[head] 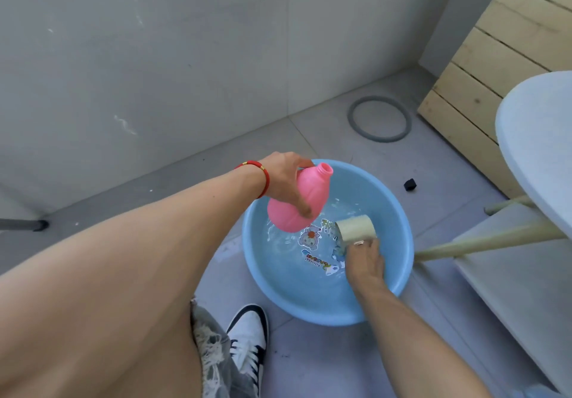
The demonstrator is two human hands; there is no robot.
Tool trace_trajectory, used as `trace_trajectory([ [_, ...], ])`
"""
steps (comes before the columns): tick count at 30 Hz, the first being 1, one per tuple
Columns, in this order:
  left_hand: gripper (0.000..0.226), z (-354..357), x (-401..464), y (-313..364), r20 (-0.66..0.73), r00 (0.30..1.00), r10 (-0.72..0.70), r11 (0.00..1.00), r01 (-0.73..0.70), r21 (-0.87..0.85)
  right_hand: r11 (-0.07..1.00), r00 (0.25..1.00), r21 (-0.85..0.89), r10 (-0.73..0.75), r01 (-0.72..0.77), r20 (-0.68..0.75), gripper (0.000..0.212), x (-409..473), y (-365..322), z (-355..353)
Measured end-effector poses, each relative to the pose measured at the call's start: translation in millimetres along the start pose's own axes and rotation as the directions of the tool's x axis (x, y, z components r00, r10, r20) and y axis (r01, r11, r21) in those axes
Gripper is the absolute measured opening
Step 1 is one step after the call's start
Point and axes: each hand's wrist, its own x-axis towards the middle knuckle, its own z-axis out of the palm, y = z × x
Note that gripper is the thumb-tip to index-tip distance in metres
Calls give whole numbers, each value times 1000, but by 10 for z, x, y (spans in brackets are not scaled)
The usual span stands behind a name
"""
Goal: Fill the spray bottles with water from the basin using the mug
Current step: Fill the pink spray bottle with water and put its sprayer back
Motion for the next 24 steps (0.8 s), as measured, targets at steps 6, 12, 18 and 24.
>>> trace_trajectory([
  [6, 70, -20, -20, -33, 0, 1000, -26, 999, 26, -32, 967, 970, 109, -237, 231, 44, 34, -157, -341, 72],
  [12, 67, -66, -127, -37, 9, 999, -44, 992, 45, -115, 606, 980, 793, -111, -66, 166, 32, -198, -353, -99],
  [18, 66, -147, -282, -120, -7, 998, -60, 922, 53, -382, 88, 956, 971, -173, -224, 237, 30, -403, -43, -506],
  [24, 72, -188, -365, -168, 15, 1000, -24, 781, 29, -624, 150, 989, 987, -126, -56, 75, 19, -537, 403, -1253],
])
